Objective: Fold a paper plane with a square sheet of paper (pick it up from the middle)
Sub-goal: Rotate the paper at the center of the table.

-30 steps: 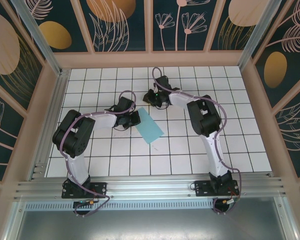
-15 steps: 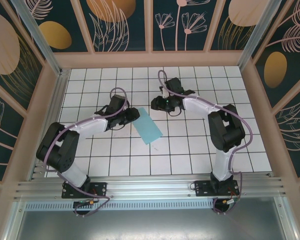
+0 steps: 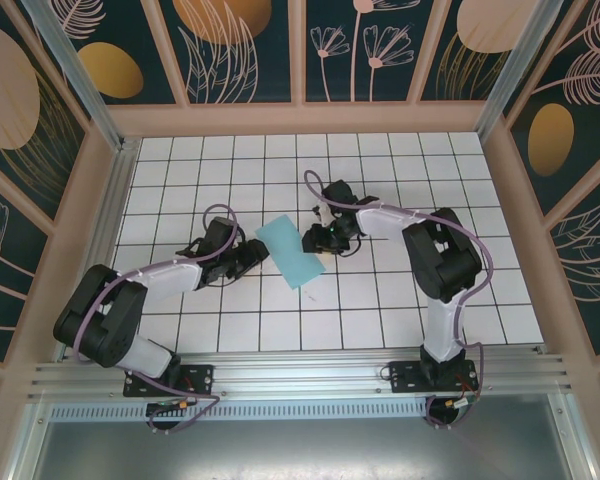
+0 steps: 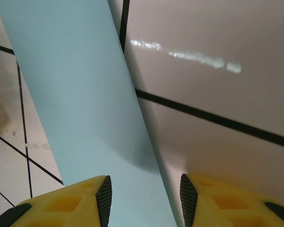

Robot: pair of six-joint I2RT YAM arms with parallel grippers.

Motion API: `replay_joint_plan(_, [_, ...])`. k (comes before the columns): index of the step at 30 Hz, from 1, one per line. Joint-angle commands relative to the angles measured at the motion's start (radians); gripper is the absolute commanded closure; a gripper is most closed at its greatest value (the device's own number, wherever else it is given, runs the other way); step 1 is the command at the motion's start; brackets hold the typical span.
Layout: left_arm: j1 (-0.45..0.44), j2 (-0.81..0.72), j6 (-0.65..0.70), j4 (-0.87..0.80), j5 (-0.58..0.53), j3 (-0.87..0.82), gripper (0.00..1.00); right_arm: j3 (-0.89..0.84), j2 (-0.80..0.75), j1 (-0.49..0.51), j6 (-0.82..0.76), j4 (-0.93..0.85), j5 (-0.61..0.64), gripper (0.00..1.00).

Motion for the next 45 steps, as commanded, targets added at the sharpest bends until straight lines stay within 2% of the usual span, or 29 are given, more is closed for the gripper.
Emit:
replay_joint_plan(1, [0.002, -0.028, -0.007, 0.010, -0.011, -0.011, 0.42, -0.036, 0.010, 0.035, -0.002, -0.067, 0.005, 0.54])
replay_joint_plan(6, [0.002, -0.050, 0.001, -0.025, -0.040, -0.016, 0.40, -0.074, -0.030, 0.096, 0.047, -0.090, 0.006, 0.57])
replay_joint_plan(10, [0.002, -0.054, 0.000, -0.021, -0.025, -0.031, 0.40, -0.088, -0.071, 0.146, 0.088, -0.086, -0.054, 0.58])
replay_joint_plan(14, [0.000, -0.050, 0.007, -0.001, 0.034, -0.044, 0.41, -0.096, -0.141, 0.137, 0.113, -0.047, -0.016, 0.56])
replay_joint_plan(18, [-0.009, -0.051, 0.010, 0.003, 0.059, -0.050, 0.42, -0.078, -0.150, 0.136, 0.120, -0.065, 0.085, 0.57])
replay_joint_plan(20, [-0.014, -0.052, 0.010, -0.003, 0.065, -0.051, 0.44, -0.085, -0.144, 0.138, 0.122, -0.050, 0.078, 0.60])
replay_joint_plan(22, [-0.020, -0.048, 0.009, -0.008, 0.070, -0.049, 0.46, -0.097, -0.132, 0.142, 0.122, -0.016, 0.018, 0.64])
replay_joint_plan(24, [-0.027, -0.046, 0.004, -0.003, 0.076, -0.051, 0.48, -0.095, -0.101, 0.143, 0.124, 0.000, -0.031, 0.74])
replay_joint_plan(26, [-0.034, -0.038, 0.001, -0.005, 0.083, -0.050, 0.50, -0.098, -0.078, 0.145, 0.128, 0.015, -0.048, 0.77])
replay_joint_plan(31, [-0.046, -0.026, -0.009, 0.009, 0.114, -0.056, 0.50, -0.122, -0.046, 0.126, 0.146, 0.037, -0.039, 0.78])
replay_joint_plan(38, [-0.060, 0.002, -0.023, 0.067, 0.186, -0.069, 0.49, -0.224, -0.037, 0.080, 0.179, 0.147, -0.139, 0.71])
replay_joint_plan(45, [-0.067, 0.033, -0.036, 0.085, 0.206, -0.078, 0.48, -0.238, -0.010, 0.070, 0.178, 0.138, -0.117, 0.70])
